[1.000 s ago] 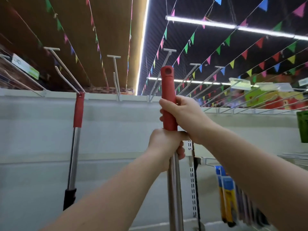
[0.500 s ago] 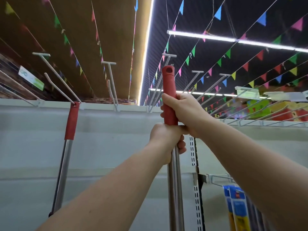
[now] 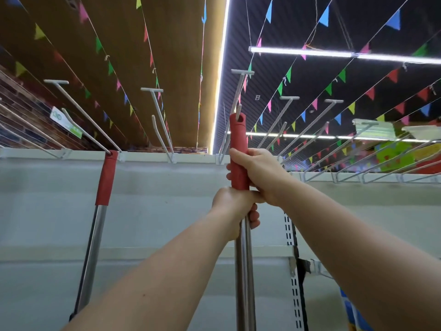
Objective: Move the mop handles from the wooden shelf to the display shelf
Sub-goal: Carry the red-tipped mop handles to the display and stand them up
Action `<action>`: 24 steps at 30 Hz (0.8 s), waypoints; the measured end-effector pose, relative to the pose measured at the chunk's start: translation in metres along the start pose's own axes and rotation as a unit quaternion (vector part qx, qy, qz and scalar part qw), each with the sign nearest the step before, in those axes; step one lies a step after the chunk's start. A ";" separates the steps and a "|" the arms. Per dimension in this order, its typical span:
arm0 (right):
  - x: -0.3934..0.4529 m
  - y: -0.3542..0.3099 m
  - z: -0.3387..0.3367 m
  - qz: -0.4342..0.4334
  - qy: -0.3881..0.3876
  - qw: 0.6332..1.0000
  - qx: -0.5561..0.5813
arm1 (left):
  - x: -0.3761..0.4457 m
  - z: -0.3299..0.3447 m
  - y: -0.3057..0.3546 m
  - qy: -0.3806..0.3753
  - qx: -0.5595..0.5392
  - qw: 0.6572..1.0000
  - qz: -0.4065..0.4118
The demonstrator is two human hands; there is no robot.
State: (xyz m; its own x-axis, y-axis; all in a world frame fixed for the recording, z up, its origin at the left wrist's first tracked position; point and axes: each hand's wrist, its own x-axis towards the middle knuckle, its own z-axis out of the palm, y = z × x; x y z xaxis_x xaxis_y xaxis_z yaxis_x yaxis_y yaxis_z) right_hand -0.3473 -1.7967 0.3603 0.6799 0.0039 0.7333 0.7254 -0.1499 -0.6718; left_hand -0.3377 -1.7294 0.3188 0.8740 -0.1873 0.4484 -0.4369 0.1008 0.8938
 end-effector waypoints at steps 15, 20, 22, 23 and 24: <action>0.045 0.050 0.016 0.048 0.018 0.998 -0.047 | 0.045 -0.045 -0.054 0.003 0.268 0.960 0.081; 0.058 0.067 0.021 0.031 0.039 0.993 -0.104 | 0.067 -0.048 -0.064 0.015 0.258 0.963 0.069; 0.061 0.071 0.020 0.035 0.033 0.987 -0.154 | 0.071 -0.049 -0.066 0.017 0.258 0.963 0.071; 0.063 0.073 0.018 0.042 0.024 0.984 -0.173 | 0.073 -0.049 -0.068 0.018 0.261 0.963 0.073; 0.064 0.075 0.016 0.049 0.014 0.981 -0.189 | 0.075 -0.048 -0.069 0.021 0.266 0.961 0.076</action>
State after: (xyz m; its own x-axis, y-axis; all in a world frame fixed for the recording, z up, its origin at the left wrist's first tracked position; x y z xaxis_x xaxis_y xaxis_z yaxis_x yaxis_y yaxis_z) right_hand -0.2471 -1.7923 0.3553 0.7379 -0.0553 0.6726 0.5610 -0.5037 -0.6569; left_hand -0.2318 -1.7031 0.2909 0.7943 -0.1684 0.5837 -0.5973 -0.3917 0.6998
